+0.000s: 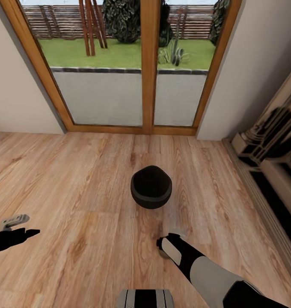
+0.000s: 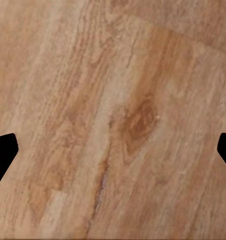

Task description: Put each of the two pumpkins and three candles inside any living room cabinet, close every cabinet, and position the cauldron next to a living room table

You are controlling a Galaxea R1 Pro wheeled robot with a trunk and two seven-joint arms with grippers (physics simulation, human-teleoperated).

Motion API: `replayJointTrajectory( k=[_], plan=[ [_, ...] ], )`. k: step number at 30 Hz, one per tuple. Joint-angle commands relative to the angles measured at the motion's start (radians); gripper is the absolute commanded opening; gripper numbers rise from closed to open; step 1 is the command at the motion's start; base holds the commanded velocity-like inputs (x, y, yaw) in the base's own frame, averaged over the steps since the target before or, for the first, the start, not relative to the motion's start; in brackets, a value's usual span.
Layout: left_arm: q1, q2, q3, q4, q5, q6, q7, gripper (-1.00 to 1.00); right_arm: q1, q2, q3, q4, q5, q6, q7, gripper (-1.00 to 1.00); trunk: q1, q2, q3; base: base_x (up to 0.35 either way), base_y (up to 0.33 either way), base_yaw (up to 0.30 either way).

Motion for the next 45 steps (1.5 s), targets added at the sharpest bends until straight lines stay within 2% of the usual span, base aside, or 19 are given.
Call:
replayJointTrajectory(
  k=[1, 4, 5, 6, 8, 12, 16, 27, 45],
  plan=[
    [0.0, 0.005, 0.0, 0.0, 0.0, 0.0, 0.0, 1.0, 0.0, 0.0, 0.001, -0.005, 0.0, -0.003, 0.0, 1.0, 0.0, 0.0, -0.004, 0.0, 0.0, 0.0],
    [0.0, 0.014, 0.001, 0.0, 0.0, 0.001, 0.0, 1.0, 0.0, 0.0, 0.002, -0.008, 0.001, -0.004, 0.0, 1.0, 0.002, -0.001, -0.016, 0.0, 0.0, 0.0],
    [0.001, 0.035, 0.003, 0.002, 0.002, 0.001, 0.0, 1.0, 0.0, 0.0, 0.002, -0.009, 0.002, -0.003, 0.0, 1.0, 0.002, -0.001, -0.019, 0.0, 0.0, 0.0],
    [0.002, 0.043, 0.005, 0.003, 0.002, 0.001, 0.0, 1.0, 0.0, 0.0, 0.002, -0.009, 0.002, -0.003, 0.0, 1.0, 0.003, -0.001, -0.023, 0.0, 0.0, 0.0],
    [0.003, 0.079, 0.027, 0.014, 0.006, 0.001, 0.0, 1.0, 0.0, 0.0, 0.002, -0.01, 0.002, -0.003, 0.0, 1.0, 0.003, -0.001, -0.023, 0.0, 0.0, 0.0],
    [0.005, 0.1, 0.078, 0.02, 0.009, 0.001, 0.0, 1.0, 0.0, 0.0, 0.002, -0.01, 0.002, -0.004, 0.0, 1.0, 0.003, -0.002, -0.027, 0.0, 0.0, 0.0],
    [0.006, 0.102, 0.087, 0.02, 0.01, 0.001, -0.001, 1.0, 0.0, 0.0, 0.002, -0.01, 0.002, -0.004, 0.0, 1.0, 0.003, -0.002, -0.027, 0.0, 0.0, 0.0],
    [0.007, 0.101, 0.09, 0.019, 0.01, 0.001, -0.001, 1.0, 0.0, 0.0, 0.002, -0.01, 0.002, -0.004, 0.0, 1.0, 0.008, -0.004, -0.07, 0.0, 0.0, 0.0],
    [0.007, 0.098, 0.09, 0.018, 0.011, 0.0, -0.001, 1.0, 0.001, 0.0, 0.004, -0.01, 0.002, -0.005, 0.0, 1.0, 0.008, -0.004, -0.07, 0.077, 0.0, 0.0]
  ],
)
